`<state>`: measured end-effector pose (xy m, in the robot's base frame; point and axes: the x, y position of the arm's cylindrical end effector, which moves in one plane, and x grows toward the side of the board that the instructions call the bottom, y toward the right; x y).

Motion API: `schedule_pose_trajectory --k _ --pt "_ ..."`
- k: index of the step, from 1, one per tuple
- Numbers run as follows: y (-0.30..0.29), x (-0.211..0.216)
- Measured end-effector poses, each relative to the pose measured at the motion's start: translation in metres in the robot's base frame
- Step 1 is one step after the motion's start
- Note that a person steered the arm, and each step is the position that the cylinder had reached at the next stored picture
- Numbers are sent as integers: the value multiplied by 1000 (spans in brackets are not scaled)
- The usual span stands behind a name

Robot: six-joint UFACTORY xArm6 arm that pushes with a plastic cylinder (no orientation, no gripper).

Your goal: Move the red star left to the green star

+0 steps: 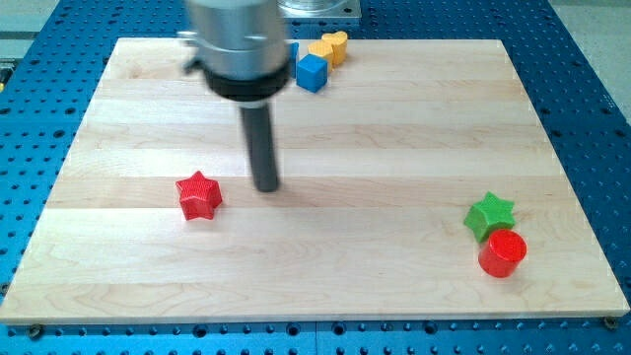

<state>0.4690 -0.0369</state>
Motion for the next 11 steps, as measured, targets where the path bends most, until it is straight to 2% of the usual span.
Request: schedule_pose_trajectory --k 1,2,3,4,5,6,7,8,9,11 --pt "-101 -39" --pt "-187 -19" --pt "-108 1" --pt "0 24" --pt "-82 12" --pt "-112 60" --pt "-7 73" --pt "29 68" --pt "-19 33" --pt "143 59"
